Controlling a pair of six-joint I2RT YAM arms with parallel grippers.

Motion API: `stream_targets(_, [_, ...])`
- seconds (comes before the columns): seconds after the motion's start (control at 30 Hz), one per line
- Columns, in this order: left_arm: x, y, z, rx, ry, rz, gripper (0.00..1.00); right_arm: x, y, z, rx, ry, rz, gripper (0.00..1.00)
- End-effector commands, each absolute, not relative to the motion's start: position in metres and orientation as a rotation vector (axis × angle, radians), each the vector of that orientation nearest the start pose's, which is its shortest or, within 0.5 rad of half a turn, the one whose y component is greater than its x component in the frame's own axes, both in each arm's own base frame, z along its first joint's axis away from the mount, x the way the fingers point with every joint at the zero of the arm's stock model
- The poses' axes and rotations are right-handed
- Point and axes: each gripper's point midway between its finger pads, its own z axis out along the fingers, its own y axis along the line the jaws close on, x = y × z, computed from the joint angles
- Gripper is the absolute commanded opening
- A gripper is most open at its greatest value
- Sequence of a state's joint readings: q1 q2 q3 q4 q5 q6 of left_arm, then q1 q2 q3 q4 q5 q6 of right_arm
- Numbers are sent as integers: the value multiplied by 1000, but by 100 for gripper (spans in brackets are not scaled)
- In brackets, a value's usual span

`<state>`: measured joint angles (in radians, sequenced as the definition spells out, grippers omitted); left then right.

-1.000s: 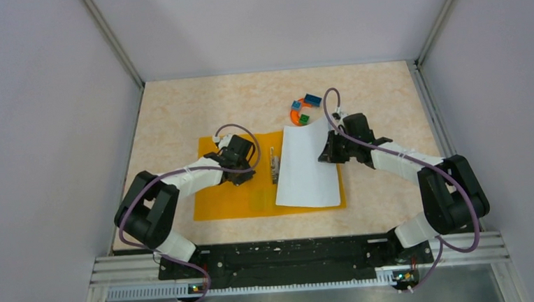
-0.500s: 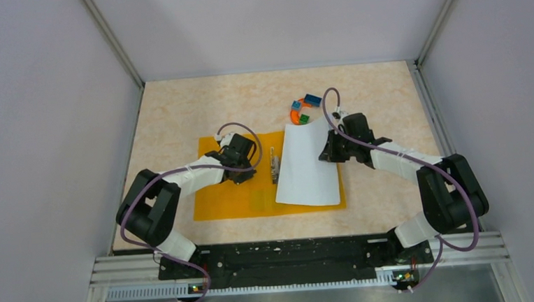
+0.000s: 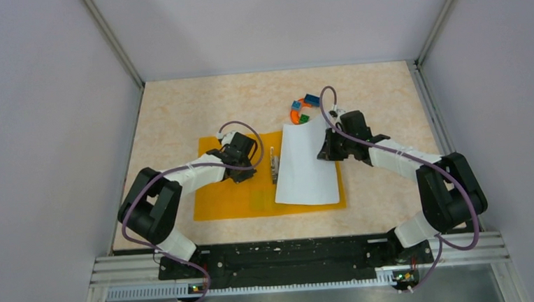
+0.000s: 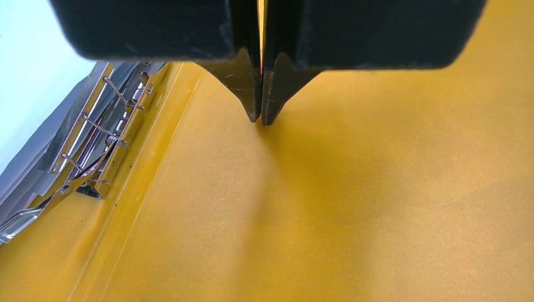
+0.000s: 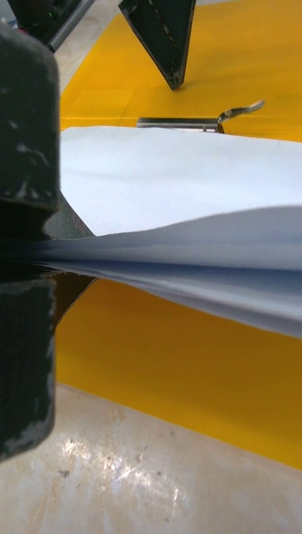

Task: Put the files into the folder

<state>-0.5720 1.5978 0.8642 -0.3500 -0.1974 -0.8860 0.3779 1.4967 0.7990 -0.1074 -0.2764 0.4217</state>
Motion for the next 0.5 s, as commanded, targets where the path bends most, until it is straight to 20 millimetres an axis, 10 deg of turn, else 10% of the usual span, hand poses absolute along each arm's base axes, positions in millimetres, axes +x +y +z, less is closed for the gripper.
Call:
stream_targets(0.0, [285,-175,14,-449,2633,-159,0,323,187,79,-86,2427,608,0])
stream_targets(0.47, [287,-177,18,-421,2623,-157,0,320,214,101,-106,2402,669,0])
